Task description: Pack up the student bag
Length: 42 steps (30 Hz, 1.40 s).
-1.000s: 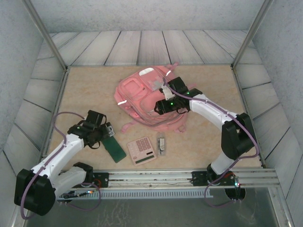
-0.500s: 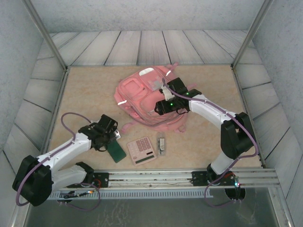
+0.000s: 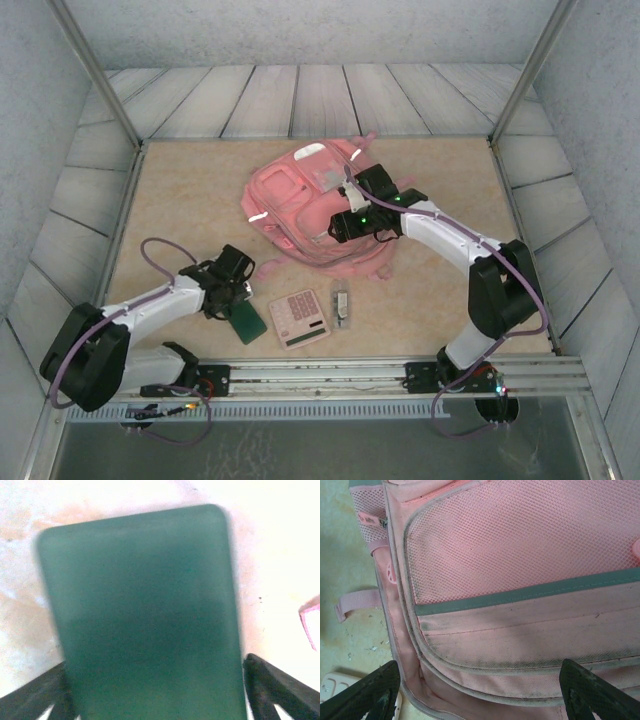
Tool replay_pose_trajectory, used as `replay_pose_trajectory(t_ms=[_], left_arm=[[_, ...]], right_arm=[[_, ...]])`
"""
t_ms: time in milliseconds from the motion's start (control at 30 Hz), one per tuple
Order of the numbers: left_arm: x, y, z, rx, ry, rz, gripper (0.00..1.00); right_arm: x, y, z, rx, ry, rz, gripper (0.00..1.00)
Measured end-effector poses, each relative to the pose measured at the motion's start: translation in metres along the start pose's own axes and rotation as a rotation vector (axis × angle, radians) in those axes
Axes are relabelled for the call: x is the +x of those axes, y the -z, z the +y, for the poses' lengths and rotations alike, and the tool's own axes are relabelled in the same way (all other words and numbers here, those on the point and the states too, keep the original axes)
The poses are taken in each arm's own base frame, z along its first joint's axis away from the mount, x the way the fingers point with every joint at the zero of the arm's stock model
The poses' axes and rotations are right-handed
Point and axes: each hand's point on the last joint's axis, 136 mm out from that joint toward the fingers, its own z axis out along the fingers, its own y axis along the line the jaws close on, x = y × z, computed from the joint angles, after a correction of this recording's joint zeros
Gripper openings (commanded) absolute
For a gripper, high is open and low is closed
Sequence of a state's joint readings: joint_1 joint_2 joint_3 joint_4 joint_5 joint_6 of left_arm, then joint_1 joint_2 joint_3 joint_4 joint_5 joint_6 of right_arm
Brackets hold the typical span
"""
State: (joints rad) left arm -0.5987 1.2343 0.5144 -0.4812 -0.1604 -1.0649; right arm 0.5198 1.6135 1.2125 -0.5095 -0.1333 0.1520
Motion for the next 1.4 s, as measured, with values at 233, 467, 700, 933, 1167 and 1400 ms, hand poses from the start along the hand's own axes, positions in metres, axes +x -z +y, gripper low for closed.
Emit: replay_pose_trajectory(t_ms=[233,467,700,933,1167,1400], left_arm=[[-0.003,-0.001,-0.006,0.009,-0.035,-0.005,0.53],[-0.012,0.019,-0.029,0.097,-0.213,-0.023,0.39],[-0.041,0.093,-0.097,0.417,-0.483,-0.216,0.38],[-0.041,0.145,-0.149,0.606,-0.789,-0.395,0.37],[-0.035,0.166,-0.187,0.664,-1.004,-0.463,0.36],[-0.016,0.18,-0.214,0.719,-1.16,-0.509,0.36]], right_arm=[[0.0,0.0,0.0,0.0,0.0,0.0,0.83],[0.0,0.003,0.011,-0.079,-0.007,0.004,0.78],[-0.019,0.04,0.036,-0.351,-0.054,-0.085,0.72],[-0.037,0.089,0.081,-0.652,0.011,-0.194,0.73],[-0.045,0.108,0.097,-0.751,0.031,-0.233,0.72],[-0.047,0.104,0.102,-0.765,0.008,-0.225,0.72]])
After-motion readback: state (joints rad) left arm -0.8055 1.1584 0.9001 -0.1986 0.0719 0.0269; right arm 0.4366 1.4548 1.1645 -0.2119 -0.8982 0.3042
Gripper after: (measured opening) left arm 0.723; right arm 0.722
